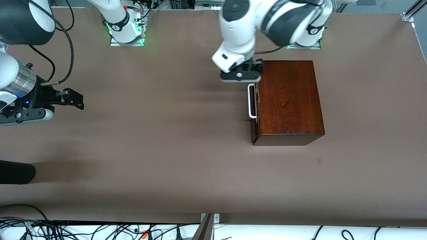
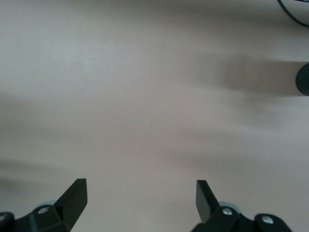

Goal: Open drawer, take yellow block, close drawer

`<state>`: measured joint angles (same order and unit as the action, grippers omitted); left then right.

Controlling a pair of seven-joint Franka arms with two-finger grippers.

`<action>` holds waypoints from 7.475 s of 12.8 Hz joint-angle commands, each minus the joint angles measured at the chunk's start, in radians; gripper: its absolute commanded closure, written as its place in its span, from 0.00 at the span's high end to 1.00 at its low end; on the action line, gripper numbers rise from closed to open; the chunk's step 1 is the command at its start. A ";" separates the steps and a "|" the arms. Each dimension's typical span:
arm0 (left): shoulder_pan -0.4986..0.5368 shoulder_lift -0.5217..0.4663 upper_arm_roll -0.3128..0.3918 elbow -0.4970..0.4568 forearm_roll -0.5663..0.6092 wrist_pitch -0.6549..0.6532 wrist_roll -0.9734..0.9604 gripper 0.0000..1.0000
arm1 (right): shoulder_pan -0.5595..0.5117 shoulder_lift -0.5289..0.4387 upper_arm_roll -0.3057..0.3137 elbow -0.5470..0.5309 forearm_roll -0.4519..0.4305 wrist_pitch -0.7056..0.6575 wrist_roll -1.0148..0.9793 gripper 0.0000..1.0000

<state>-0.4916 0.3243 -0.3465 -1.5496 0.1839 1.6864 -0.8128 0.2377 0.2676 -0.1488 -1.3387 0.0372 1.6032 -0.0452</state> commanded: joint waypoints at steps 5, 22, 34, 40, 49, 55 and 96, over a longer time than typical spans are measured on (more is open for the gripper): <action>0.005 0.097 0.009 0.008 0.034 0.045 -0.034 1.00 | 0.000 -0.025 -0.001 -0.027 0.018 0.012 0.008 1.00; -0.019 0.231 0.009 -0.122 0.332 0.219 -0.186 1.00 | 0.000 -0.025 0.000 -0.027 0.018 0.011 0.008 1.00; -0.068 0.262 0.004 -0.106 0.221 0.346 -0.302 1.00 | -0.001 -0.025 -0.002 -0.027 0.018 0.011 0.005 1.00; -0.085 0.303 0.004 -0.073 0.151 0.487 -0.302 1.00 | -0.001 -0.025 -0.003 -0.027 0.018 0.011 0.005 1.00; -0.145 0.344 0.007 -0.002 0.134 0.487 -0.319 1.00 | -0.006 -0.025 -0.012 -0.027 0.017 0.011 -0.004 1.00; -0.159 0.349 0.014 0.049 0.154 0.402 -0.293 1.00 | -0.006 -0.025 -0.012 -0.027 0.017 0.009 -0.005 1.00; 0.441 -0.341 0.377 -0.067 -0.224 -0.114 0.791 1.00 | 0.649 0.448 0.308 0.153 -0.330 0.465 -0.170 1.00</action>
<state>-0.0564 -0.0303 0.0389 -1.6567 -0.0526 1.6087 -0.0324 0.8433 0.6440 0.1713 -1.2827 -0.2251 2.0722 -0.1950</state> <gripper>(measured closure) 0.000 0.000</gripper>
